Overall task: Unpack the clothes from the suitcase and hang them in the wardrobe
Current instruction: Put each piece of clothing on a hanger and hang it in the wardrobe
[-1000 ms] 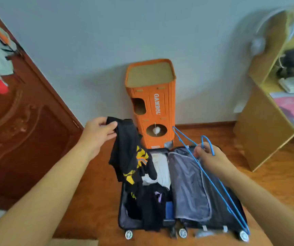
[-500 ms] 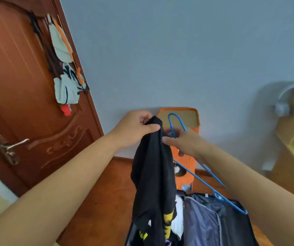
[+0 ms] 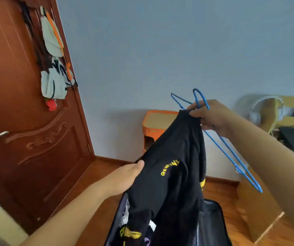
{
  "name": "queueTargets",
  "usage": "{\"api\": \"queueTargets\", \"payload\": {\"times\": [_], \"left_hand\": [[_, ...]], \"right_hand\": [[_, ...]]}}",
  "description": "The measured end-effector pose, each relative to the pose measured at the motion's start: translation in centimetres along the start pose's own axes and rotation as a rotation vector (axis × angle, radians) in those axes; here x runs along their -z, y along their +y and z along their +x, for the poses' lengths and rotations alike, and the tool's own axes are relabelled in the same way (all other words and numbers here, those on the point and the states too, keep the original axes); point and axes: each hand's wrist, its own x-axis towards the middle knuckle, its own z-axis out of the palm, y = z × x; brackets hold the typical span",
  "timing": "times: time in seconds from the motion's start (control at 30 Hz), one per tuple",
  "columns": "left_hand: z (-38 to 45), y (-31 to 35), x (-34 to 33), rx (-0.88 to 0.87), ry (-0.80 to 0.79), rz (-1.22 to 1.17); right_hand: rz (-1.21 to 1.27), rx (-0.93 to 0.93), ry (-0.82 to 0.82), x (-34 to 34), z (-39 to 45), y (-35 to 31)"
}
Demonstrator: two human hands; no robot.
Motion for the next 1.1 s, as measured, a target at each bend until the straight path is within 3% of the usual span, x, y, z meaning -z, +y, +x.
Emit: {"api": "queueTargets", "payload": {"times": [0.07,0.13,0.2,0.3,0.5,0.57,0.63,0.73,0.83,0.9,0.97,1.1], "left_hand": [[0.8,-0.3,0.0,-0.095,0.335,0.059],[2.0,-0.8,1.2,-0.159,0.498,0.258],[3.0,-0.5,2.3,-0.127,0.434,0.424],[4.6,0.9,2.7,0.024,0.33,0.664],[5.5,3.9,5.3,0.091,0.752,0.34],[5.3,4.1,5.4,0.119,0.72,0.309],[5.3,4.4,5.2,0.16,0.653,0.077],[5.3,5.9,5.0,0.094,0.547,-0.498],[5.6,7.5,3.8,0.093,0.434,-0.731],[5.8,8.4,2.8,0.165,0.315,-0.58],[6.1,8.9,2.3,0.206,0.232,-0.244],[6.5,9.1,1.2,0.267,0.215,0.171]], "right_hand": [[-0.141,-0.04,0.046,1.2,-0.5,0.5],[-0.036,-0.099,0.014,2.3,-0.9,1.5],[0.046,-0.108,-0.041,2.7,-1.4,2.2],[-0.044,-0.074,-0.065,2.5,-2.2,2.3],[-0.01,-0.087,-0.041,4.5,-2.9,2.9],[-0.003,-0.081,0.029,5.2,-2.9,3.2],[0.027,-0.076,0.081,6.1,-2.8,3.7],[-0.003,-0.101,-0.007,7.1,-3.3,5.2],[-0.119,-0.115,-0.109,6.6,-4.0,7.0],[-0.122,-0.089,-0.069,6.0,-4.3,7.7],[-0.136,-0.029,0.032,5.9,-4.8,7.6],[-0.089,0.066,0.135,7.4,-7.8,5.5]]}}
